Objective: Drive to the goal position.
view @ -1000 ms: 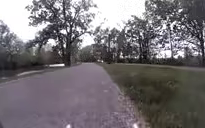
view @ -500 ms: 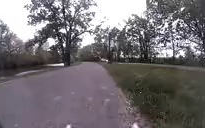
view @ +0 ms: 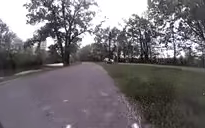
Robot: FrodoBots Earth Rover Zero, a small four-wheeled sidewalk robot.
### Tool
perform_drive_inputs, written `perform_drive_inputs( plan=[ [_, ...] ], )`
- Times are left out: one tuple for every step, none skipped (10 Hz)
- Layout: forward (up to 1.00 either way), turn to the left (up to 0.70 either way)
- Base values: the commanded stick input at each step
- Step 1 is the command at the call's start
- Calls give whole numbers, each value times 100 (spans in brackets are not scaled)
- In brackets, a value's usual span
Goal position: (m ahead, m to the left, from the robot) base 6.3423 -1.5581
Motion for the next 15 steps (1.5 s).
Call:
perform_drive_inputs(
  plan=[
    [100, 0],
    [100, 0],
    [100, 0],
    [100, 0],
    [100, 0],
    [100, 0],
    [100, 0],
    [100, 0],
    [100, 0],
    [100, 0],
    [100, 0],
    [100, 0],
    [100, 0],
    [100, 0],
    [100, 0]
  ],
)
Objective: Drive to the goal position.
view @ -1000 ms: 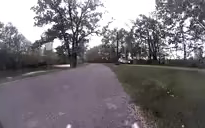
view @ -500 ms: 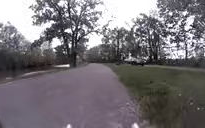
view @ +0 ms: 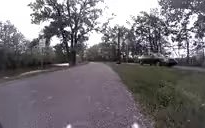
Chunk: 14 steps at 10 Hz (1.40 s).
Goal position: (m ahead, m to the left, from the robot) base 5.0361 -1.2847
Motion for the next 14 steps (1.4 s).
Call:
perform_drive_inputs(
  plan=[
    [100, 0],
    [100, 0],
    [100, 0],
    [100, 0],
    [100, 0],
    [100, 0],
    [100, 0],
    [100, 0],
    [100, 0],
    [100, 0],
    [100, 0],
    [100, 0],
    [100, 0],
    [100, 0]
  ],
)
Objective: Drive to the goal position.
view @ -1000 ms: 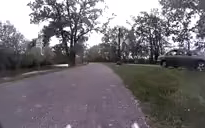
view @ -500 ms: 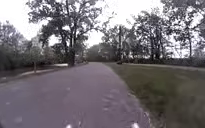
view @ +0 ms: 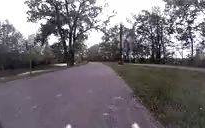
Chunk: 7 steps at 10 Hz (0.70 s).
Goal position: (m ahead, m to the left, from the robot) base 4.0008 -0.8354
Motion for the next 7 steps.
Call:
perform_drive_inputs(
  plan=[
    [100, 0],
    [100, 0],
    [100, 0],
    [100, 0],
    [100, 0],
    [100, 0],
    [100, 0]
  ],
)
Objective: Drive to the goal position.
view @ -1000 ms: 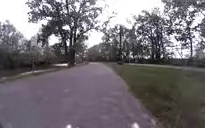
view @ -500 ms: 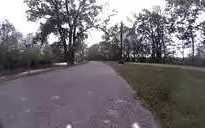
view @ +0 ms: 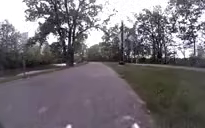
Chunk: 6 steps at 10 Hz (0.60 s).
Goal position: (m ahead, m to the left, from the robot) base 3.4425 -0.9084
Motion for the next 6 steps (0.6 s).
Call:
perform_drive_inputs(
  plan=[
    [100, 0],
    [100, 0],
    [100, 0],
    [100, 0],
    [100, 0],
    [100, 0]
  ],
)
